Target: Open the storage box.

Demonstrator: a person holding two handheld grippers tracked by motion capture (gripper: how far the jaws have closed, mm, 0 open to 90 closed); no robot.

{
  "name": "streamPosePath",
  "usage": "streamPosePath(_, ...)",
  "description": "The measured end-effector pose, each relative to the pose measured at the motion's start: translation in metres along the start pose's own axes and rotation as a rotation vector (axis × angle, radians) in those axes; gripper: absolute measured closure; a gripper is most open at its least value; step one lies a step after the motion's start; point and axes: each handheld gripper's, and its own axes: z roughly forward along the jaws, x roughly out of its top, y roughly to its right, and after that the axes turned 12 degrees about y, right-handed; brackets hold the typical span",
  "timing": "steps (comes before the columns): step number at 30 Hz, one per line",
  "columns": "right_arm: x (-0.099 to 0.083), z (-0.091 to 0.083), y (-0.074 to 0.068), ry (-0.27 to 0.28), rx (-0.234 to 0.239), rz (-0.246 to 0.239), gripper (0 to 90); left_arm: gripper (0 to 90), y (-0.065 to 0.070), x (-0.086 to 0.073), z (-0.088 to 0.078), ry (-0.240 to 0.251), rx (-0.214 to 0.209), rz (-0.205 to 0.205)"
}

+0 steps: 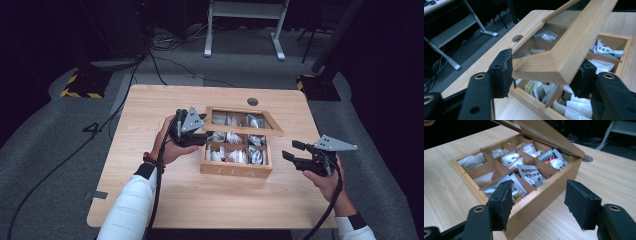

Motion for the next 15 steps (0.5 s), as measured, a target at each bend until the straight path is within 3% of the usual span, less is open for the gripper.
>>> streamPosePath(4, -0.007, 0.001, 0.005, -0.033, -0.015, -0.012, 38.3, 50.2, -0.004, 0.007, 0.001, 0.003, -0.007, 0.017)
streamPosePath(15, -0.027, 0.006, 0.005, -0.116, 0.035, -0.035, 36.1, 54.3, -0.021, 0.019, 0.005, 0.042, -0.006, -0.002)
